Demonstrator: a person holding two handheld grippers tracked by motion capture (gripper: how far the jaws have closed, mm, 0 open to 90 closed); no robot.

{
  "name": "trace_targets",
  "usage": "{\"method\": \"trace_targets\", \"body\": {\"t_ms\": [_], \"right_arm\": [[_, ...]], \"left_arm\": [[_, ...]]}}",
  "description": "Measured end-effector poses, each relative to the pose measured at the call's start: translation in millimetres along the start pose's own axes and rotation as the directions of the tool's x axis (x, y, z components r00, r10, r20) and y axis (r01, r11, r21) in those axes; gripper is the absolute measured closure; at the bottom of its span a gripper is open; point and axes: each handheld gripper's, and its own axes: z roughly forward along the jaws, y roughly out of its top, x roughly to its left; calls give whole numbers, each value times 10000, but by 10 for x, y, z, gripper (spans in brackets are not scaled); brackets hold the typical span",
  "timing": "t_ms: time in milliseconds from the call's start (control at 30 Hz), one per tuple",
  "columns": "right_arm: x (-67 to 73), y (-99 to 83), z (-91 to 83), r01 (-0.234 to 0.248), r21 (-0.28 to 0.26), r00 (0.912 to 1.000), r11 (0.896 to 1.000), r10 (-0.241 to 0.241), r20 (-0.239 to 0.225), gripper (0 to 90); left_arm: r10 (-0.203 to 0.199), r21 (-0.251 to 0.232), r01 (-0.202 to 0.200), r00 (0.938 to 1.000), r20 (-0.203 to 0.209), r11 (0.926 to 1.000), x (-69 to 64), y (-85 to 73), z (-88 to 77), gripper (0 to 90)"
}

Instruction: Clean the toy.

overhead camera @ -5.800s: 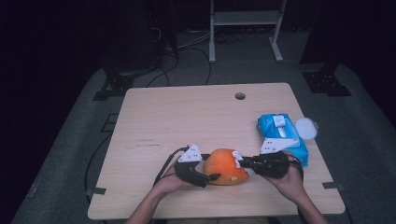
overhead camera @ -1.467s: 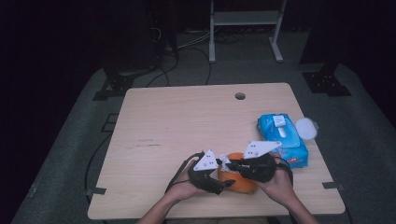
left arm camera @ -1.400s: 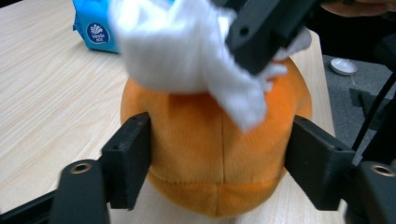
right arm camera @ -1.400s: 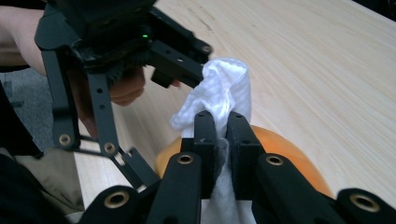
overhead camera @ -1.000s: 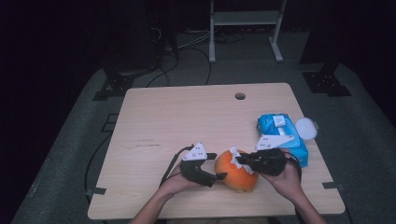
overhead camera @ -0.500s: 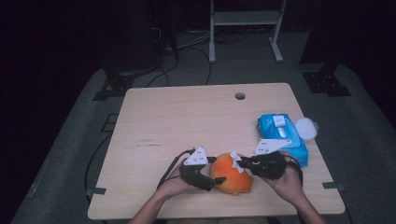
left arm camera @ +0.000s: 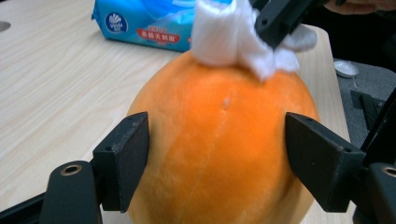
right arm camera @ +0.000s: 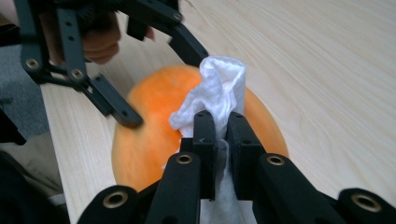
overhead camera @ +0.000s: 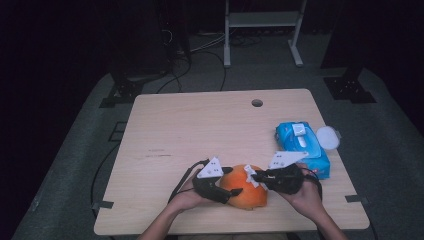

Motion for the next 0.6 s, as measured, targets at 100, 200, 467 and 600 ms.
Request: {"method": "trace_targets", "body": {"t_ms": [100, 200, 467, 600], "right_arm": [[-19, -47, -27, -207, -73, 9998, 9998, 207, -76, 825], [42, -5, 20, 2, -154, 9999, 9999, -5, -163, 825], [145, 54, 88, 514, -318, 9976, 9982, -528, -451, 825], [44, -34, 8, 227, -234, 9996, 9995, -230, -137, 825]], "left_arm": [[304, -136, -303, 9995, 28, 9994, -29, 30, 0, 216], [758, -643, -745, 9970, 185, 9951, -57, 61, -11, 181], [177, -260, -172, 9996, 216, 9995, -14, 15, -5, 266], [-210, -109, 211, 9998, 28, 9997, 28, -8, -14, 274]]}}
